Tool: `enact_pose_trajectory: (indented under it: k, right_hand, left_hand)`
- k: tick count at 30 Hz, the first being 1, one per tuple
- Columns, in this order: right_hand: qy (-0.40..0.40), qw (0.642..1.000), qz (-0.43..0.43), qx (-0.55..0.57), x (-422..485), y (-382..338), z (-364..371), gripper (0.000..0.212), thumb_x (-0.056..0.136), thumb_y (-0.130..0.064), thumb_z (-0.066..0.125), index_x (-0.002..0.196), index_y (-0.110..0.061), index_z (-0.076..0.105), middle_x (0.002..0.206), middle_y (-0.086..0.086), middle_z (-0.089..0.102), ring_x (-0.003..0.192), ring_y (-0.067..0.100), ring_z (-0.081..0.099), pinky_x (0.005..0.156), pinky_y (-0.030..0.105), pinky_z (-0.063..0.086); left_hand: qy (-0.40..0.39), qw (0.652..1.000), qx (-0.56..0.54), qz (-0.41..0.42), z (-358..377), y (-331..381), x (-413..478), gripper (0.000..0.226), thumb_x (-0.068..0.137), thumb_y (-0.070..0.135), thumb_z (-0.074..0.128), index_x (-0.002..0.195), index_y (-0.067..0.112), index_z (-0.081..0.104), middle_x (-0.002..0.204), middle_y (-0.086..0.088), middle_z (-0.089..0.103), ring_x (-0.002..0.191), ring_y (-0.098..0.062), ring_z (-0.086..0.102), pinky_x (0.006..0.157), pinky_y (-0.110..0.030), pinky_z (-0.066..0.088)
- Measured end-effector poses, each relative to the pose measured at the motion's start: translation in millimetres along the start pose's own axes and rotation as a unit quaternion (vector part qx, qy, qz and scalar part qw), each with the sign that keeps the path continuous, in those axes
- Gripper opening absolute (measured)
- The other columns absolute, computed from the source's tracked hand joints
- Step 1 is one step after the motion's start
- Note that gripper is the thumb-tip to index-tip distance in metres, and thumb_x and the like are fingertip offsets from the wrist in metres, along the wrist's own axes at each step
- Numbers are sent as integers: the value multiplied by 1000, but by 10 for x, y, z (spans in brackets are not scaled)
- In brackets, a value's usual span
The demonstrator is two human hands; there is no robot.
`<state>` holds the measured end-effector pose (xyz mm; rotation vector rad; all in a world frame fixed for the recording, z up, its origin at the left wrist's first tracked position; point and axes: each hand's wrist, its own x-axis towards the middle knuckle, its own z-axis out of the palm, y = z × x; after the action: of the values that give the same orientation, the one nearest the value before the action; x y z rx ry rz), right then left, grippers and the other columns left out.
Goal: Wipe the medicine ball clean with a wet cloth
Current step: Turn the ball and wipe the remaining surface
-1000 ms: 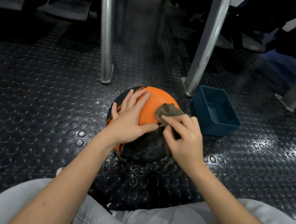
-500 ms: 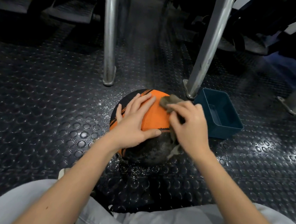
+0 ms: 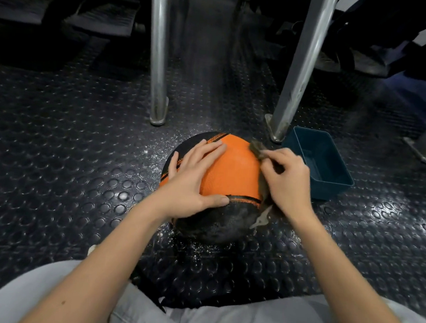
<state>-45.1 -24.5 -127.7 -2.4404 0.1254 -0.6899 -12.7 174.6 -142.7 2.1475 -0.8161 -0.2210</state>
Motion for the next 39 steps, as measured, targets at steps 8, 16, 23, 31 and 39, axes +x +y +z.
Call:
enact_pose_trajectory:
  k: [8,16,23,31,39]
  right_hand:
    - [30,992,-115,-43,-299,-338,87,26,85,-23,52,95,-16,74,87,-5,64,78,17,45,70,23,38]
    - [15,999,-47,-9,-60,-132,41,20,88,-18,57,97,-15,73,92,-5,62,81,22,50,73,11,34]
    - [18,982,-186,-24,-392,-237,12,20,80,-19,57,87,-16,76,82,-1,63,74,15,45,68,24,40]
    - [18,998,48,19,20,158,-20,18,82,-10,62,91,-20,74,83,-9,62,88,26,59,80,23,41]
    - [40,974,-220,-19,-447,-267,50,18,77,-16,60,83,-15,77,77,-1,65,71,16,48,65,24,43]
  left_hand:
    - [15,1000,6,-6,14,-16,12,88,54,71,52,129,57,8,133,47,-1,127,23,-15,110,-34,-19]
    - [4,1000,22,4,60,65,60,90,79,46,70,146,37,12,146,30,6,131,14,-13,111,-38,-21]
    - [18,1000,15,-5,73,43,45,96,60,63,62,139,48,9,138,41,3,127,22,-14,111,-33,-18]
    - [3,1000,-9,-7,-17,-8,24,88,65,57,59,137,49,10,131,47,-1,131,17,-10,111,-35,-19]
    - [19,1000,-12,-4,-2,-31,13,89,54,71,50,132,54,11,132,49,0,126,24,-13,108,-31,-18]
